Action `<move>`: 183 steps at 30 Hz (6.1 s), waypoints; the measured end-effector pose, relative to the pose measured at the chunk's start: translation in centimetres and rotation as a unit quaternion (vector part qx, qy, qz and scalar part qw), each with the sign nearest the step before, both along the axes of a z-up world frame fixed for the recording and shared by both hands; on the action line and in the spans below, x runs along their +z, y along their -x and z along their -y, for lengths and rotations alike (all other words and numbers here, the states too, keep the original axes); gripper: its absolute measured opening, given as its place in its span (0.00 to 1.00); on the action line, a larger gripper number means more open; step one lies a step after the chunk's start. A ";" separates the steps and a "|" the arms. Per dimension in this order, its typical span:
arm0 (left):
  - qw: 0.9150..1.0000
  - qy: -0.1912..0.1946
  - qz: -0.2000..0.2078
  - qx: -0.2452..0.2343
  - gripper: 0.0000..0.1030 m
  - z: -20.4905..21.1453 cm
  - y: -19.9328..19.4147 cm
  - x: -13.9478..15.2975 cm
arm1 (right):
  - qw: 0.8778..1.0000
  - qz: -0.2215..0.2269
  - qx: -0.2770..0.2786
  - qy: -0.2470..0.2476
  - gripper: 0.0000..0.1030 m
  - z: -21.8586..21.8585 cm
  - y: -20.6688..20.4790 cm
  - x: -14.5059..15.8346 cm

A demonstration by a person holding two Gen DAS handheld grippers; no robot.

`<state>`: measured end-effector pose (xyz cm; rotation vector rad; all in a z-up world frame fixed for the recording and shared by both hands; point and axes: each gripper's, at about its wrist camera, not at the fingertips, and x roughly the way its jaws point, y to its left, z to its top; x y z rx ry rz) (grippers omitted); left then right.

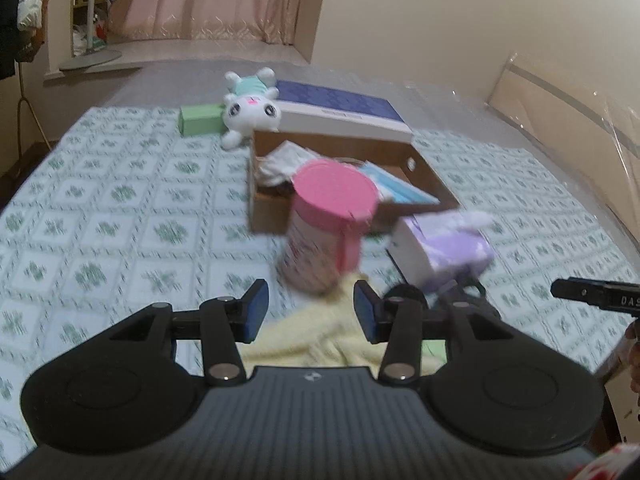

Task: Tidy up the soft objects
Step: 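Move both open grippers back over the remaining soft items, then grasp the light green cloth with the right gripper and lift it, then hold the green cloth up with the right gripper while the left gripper reaches the black round pad, then grasp and lift the black round pad with the left gripper while the right gripper carries the green cloth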

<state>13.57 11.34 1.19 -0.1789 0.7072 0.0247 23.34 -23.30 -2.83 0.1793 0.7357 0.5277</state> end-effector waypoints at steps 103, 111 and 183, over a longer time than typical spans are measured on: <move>0.992 -0.059 -0.073 -0.085 0.41 9.5 -4.2 -8.7 | 0.994 -0.029 0.010 0.107 0.04 1.0 -0.3 -11.1; 0.992 -0.053 -0.079 -0.088 0.41 9.7 -4.7 -9.1 | 0.994 -0.045 -0.007 0.096 0.10 1.8 -1.1 -10.9; 0.984 -0.141 -0.010 -0.111 0.58 13.8 -12.8 -6.1 | 0.997 0.058 0.012 0.058 0.08 7.1 -9.6 -6.6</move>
